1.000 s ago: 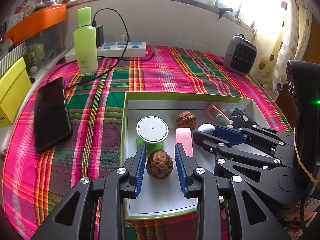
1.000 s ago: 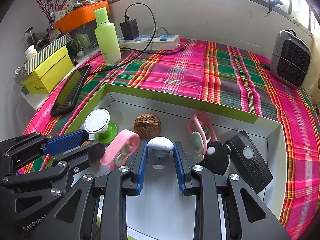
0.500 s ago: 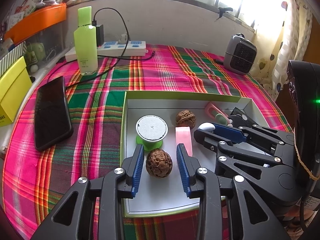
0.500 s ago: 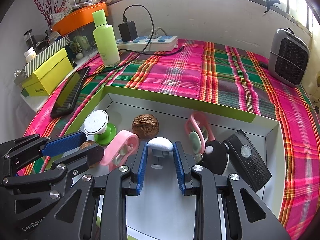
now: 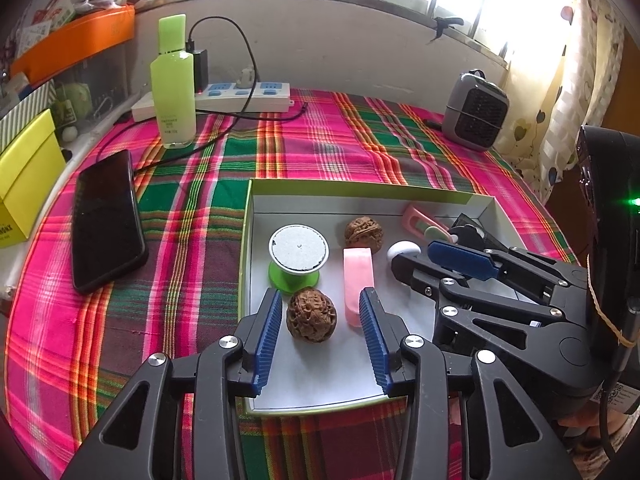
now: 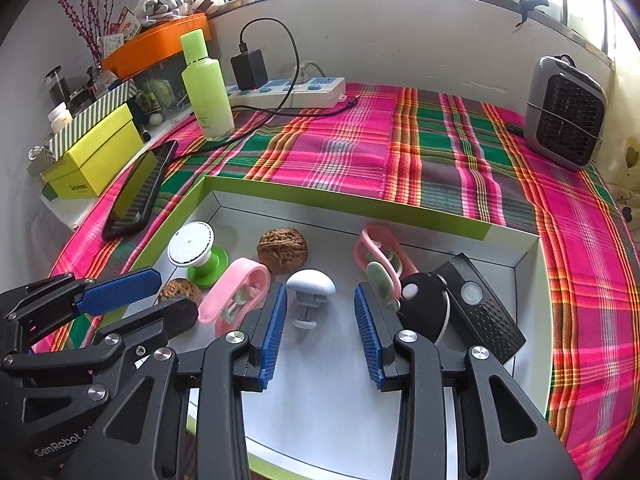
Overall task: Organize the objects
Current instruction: 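Open left tool to drop walnut in box while right tool releases white knob, then lift both open tools out of the box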
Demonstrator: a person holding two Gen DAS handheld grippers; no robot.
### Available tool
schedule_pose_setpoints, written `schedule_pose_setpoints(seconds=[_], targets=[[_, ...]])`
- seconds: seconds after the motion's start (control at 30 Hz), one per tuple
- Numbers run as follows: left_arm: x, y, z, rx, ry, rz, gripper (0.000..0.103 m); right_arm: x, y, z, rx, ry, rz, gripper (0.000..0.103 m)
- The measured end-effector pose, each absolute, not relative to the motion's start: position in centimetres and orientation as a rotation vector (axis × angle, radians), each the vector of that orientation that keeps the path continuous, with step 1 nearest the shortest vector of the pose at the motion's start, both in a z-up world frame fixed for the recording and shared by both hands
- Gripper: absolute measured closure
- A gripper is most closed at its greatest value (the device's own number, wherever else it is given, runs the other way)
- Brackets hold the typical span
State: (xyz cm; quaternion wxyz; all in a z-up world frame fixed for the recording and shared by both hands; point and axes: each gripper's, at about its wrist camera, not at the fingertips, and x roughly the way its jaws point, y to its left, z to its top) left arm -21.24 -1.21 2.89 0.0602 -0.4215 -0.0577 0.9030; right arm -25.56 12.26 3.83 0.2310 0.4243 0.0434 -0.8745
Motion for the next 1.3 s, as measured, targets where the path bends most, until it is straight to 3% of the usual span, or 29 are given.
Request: schedule_pose_setpoints(seconds=[1.3], targets=[[-14.1,-0.5,5.0,-1.199,-0.163,2.782,0.060,-17.5,14.9,7.0,1.063,0.044,-2.483,0.066]])
